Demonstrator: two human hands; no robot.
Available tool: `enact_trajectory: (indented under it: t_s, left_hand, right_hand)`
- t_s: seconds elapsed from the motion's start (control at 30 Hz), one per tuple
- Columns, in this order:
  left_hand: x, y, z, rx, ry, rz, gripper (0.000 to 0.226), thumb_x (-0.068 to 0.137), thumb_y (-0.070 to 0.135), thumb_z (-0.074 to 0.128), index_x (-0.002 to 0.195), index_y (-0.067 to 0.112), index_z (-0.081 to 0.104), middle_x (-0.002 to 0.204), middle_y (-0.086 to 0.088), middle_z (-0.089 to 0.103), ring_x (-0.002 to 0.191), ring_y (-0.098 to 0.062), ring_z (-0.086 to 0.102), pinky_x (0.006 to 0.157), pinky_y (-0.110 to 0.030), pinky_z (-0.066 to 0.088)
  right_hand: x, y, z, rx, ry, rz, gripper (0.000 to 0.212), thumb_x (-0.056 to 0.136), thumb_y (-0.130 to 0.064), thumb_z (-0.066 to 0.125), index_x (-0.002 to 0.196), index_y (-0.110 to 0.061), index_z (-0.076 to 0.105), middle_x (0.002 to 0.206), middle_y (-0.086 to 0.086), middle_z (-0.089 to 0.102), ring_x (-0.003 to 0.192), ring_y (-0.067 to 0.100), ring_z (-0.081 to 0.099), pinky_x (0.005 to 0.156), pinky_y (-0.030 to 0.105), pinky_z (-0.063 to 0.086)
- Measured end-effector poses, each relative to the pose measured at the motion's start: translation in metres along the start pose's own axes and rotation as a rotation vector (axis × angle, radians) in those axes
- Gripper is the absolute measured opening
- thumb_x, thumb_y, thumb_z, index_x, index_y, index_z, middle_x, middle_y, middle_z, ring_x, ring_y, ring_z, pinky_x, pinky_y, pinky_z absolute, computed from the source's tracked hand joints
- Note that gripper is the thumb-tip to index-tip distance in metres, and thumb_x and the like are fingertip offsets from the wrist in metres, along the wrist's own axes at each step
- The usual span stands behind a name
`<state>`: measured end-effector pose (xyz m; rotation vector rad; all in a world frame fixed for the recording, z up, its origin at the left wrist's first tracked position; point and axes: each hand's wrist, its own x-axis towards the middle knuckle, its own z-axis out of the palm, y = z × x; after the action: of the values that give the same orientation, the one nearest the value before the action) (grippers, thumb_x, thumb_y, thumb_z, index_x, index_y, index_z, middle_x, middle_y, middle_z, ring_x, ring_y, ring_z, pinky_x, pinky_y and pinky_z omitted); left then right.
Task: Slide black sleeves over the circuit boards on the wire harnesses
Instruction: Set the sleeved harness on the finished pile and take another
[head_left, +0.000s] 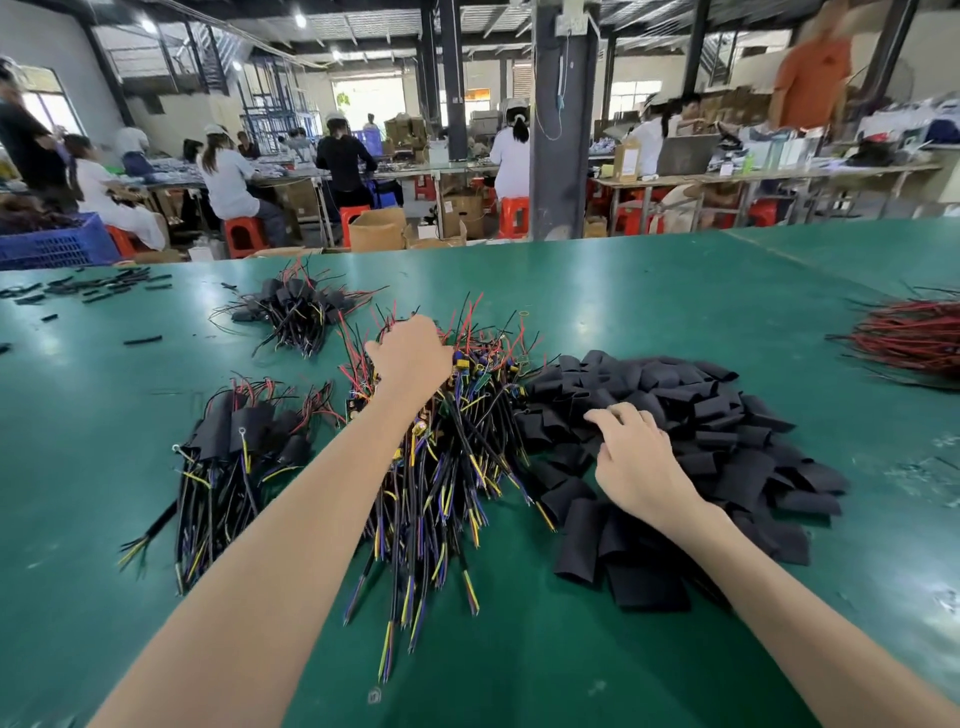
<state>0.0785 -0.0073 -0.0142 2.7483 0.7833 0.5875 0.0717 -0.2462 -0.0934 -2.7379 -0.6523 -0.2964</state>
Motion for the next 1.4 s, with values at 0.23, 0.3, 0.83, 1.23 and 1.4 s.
enact_trajectory:
  t_s: [0.23, 0.3, 0.83, 1.23, 1.4]
  left_hand:
    - [-0.005, -0.002, -0.025, -0.225, 0.139, 0.031, 0.025, 0.094, 0.013, 0.048, 0.087, -0.006, 0.062, 0.094, -0.023, 0.066, 0.090, -0.038, 0.063, 0.080, -0.038, 0.050]
    - [-0.003, -0.003, -0.039, -0.327, 0.196, 0.033, 0.023, 0.095, 0.010, 0.045, 0.085, -0.001, 0.062, 0.091, -0.017, 0.064, 0.085, -0.033, 0.060, 0.079, -0.036, 0.049]
    - [-0.043, -0.059, -0.058, -0.670, -0.276, -0.034, 0.025, 0.097, 0.002, 0.042, 0.119, 0.009, 0.051, 0.103, -0.009, 0.055, 0.068, -0.014, 0.053, 0.057, -0.022, 0.048]
    - [-0.075, -0.080, -0.021, -0.156, 0.106, 0.278, 0.025, 0.092, 0.027, 0.060, 0.113, 0.015, 0.065, 0.113, -0.006, 0.057, 0.103, -0.025, 0.053, 0.086, -0.034, 0.040]
    - [-0.091, -0.076, -0.023, -0.214, 0.367, 0.433, 0.022, 0.091, 0.018, 0.062, 0.110, 0.009, 0.066, 0.112, -0.009, 0.058, 0.095, -0.031, 0.056, 0.075, -0.040, 0.051]
  right_hand:
    - [-0.001, 0.001, -0.021, -0.041, 0.073, 0.110, 0.049, 0.075, -0.013, 0.051, 0.124, -0.017, 0.048, 0.118, 0.007, 0.043, 0.112, 0.030, 0.037, 0.091, 0.040, 0.033]
    - [-0.001, 0.003, -0.026, -0.063, 0.003, 0.160, 0.046, 0.075, -0.017, 0.051, 0.121, -0.018, 0.046, 0.115, 0.008, 0.041, 0.111, 0.031, 0.037, 0.091, 0.040, 0.035]
    - [0.002, -0.002, -0.020, 0.473, 0.170, -0.073, 0.021, 0.087, 0.001, 0.057, 0.099, -0.014, 0.065, 0.088, 0.000, 0.044, 0.075, 0.025, 0.058, 0.070, 0.032, 0.053]
    - [0.000, 0.005, -0.005, -0.236, -0.066, -0.144, 0.033, 0.093, -0.037, 0.051, 0.121, -0.021, 0.055, 0.117, 0.000, 0.047, 0.115, 0.022, 0.040, 0.091, 0.036, 0.034]
    - [-0.002, 0.002, -0.003, -0.187, 0.027, -0.155, 0.019, 0.098, -0.024, 0.043, 0.115, -0.016, 0.047, 0.115, 0.003, 0.036, 0.108, 0.023, 0.045, 0.077, 0.032, 0.033]
